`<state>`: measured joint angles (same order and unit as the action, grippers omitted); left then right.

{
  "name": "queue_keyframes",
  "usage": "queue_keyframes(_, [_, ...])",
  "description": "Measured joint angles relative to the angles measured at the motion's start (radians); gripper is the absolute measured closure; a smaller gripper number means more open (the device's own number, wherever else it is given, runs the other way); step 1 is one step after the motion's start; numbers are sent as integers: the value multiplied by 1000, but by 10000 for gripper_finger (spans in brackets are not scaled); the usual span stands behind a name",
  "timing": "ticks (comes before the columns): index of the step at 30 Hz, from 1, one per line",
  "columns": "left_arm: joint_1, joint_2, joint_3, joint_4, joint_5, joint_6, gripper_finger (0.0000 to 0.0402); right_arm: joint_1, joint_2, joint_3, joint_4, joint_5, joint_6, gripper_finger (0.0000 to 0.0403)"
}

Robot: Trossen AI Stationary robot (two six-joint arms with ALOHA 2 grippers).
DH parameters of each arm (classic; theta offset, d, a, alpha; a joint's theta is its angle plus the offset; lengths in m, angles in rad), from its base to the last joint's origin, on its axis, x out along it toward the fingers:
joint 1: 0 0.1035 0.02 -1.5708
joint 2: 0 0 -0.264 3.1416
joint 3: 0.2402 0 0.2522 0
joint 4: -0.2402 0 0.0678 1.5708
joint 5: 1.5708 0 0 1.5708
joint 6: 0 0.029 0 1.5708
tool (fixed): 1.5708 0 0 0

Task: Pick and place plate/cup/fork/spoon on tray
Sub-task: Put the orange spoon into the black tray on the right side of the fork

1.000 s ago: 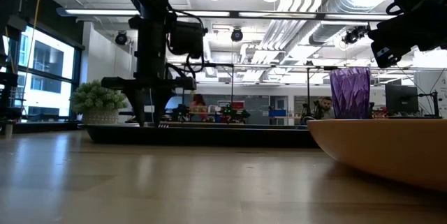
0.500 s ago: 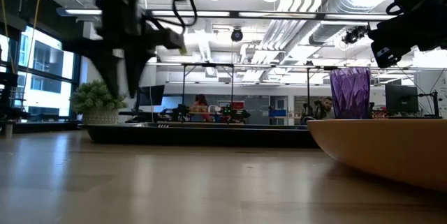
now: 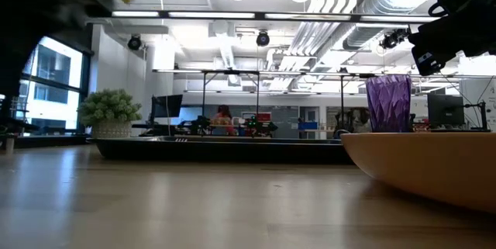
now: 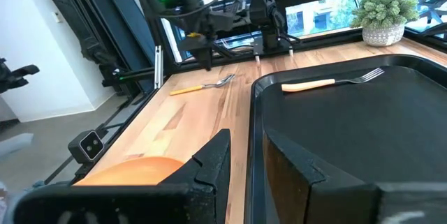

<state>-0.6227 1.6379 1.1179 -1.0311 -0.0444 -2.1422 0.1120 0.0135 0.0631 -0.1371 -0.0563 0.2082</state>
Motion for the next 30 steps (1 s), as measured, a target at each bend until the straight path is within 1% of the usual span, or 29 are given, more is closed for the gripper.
queue_keyframes(4, [-64, 6, 0, 6, 14, -84, 280, 0, 0, 0, 0, 0, 0, 324])
queue_keyframes(8, [-91, 53, 0, 20, 76, -135, 280, 0, 0, 0, 0, 0, 0, 324])
queue_keyframes(15, [-107, 134, 0, 103, 89, -183, 280, 0, 1, 0, 0, 0, 0, 324])
queue_keyframes(18, [-109, 156, 0, 106, 122, -203, 280, 0, -1, 0, 0, 0, 0, 324])
queue_keyframes(30, [-117, 219, 0, 114, 122, -214, 280, 0, 0, 0, 0, 0, 0, 324])
